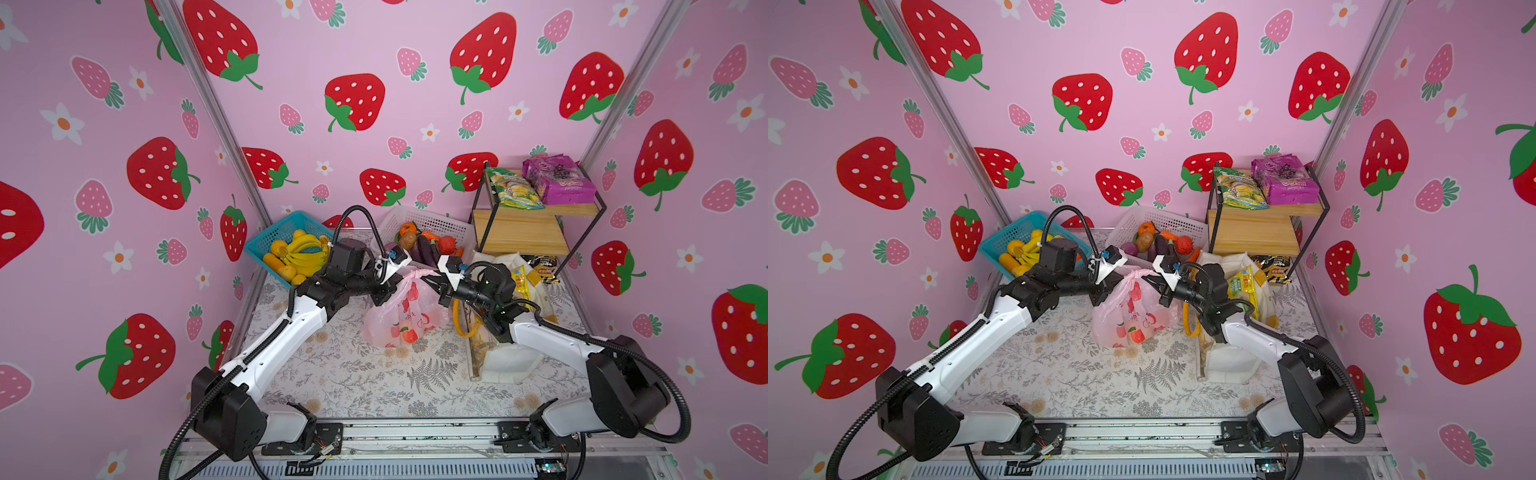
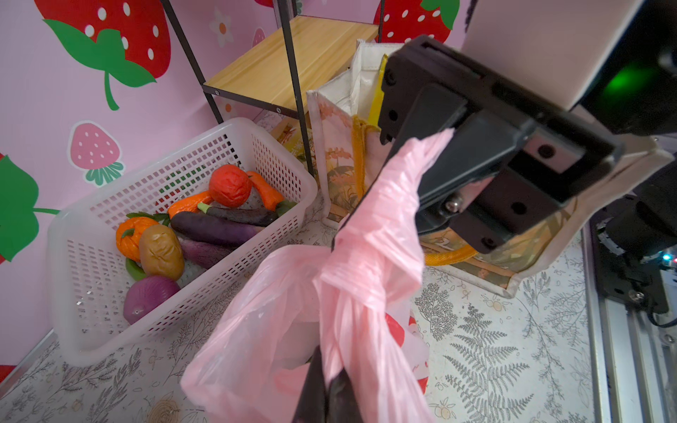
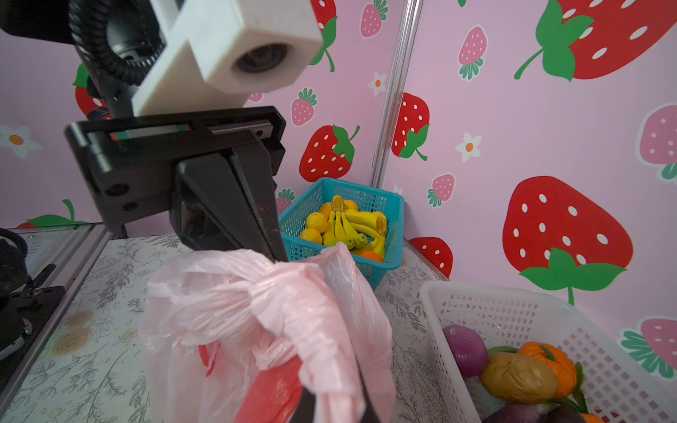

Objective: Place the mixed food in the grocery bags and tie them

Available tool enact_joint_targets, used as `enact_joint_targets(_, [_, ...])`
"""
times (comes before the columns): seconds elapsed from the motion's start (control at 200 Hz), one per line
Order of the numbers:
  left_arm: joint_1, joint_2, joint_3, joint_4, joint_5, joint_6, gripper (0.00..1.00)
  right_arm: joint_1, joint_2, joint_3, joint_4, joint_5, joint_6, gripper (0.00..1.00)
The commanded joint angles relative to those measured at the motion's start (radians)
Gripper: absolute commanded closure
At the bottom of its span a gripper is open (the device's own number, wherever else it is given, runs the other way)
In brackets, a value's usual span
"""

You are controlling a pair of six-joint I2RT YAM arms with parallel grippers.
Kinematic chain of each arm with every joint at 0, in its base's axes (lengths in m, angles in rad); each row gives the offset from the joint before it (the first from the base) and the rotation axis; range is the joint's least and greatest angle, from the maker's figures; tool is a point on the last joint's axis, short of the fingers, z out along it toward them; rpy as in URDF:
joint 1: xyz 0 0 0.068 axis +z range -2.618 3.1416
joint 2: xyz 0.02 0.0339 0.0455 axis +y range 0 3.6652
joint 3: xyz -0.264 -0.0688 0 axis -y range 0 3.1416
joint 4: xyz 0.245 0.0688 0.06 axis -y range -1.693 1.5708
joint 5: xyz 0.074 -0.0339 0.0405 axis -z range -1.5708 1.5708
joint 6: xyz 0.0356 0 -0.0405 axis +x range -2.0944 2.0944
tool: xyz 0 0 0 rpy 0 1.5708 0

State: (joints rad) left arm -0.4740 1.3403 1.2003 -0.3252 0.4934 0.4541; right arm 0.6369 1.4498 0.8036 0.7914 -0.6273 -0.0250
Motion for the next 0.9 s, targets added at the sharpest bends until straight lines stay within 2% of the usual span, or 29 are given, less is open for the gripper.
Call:
enact_joint_targets(0.0, [-0.008,-0.035,-0.018,0.070,-0.041,0.037,1.00,0.000,0.021,0.031,-0.038,0.037,-0.030,1.00])
enact_joint_targets(0.17, [-0.013,-0.040,-0.025,0.103,-0.071,0.043,1.00,0.004,0.026,0.037,-0.054,0.041,-0.037,1.00])
enact_joint_targets(0.305, [-0.012,-0.040,-0.033,0.105,-0.054,0.038,1.00,0.004,0.018,0.036,-0.042,0.035,-0.016,1.00])
enact_joint_targets(0.35, [-0.012,-0.034,-0.036,0.093,-0.048,0.037,0.96,0.004,0.014,0.032,-0.017,0.029,0.013,1.00])
enact_joint_targets(0.365, [-0.012,-0.032,-0.036,0.090,-0.048,0.037,0.90,0.004,0.012,0.029,-0.003,0.025,0.027,1.00])
enact_joint_targets(0.41, [-0.012,-0.025,-0.039,0.078,-0.043,0.035,0.84,0.004,0.013,0.022,0.042,0.009,0.072,1.00])
enact_joint_targets(0.55, [-0.012,0.008,-0.035,0.032,-0.012,0.031,0.72,0.015,0.005,0.011,0.120,0.007,0.156,1.00])
enact_joint_targets(0.68, [-0.012,0.040,-0.014,0.015,0.028,0.006,0.67,0.027,0.000,0.006,0.148,0.020,0.186,1.00])
enact_joint_targets(0.895, [-0.012,0.037,-0.068,0.151,0.123,-0.085,0.59,0.046,0.002,-0.001,0.167,0.049,0.203,1.00])
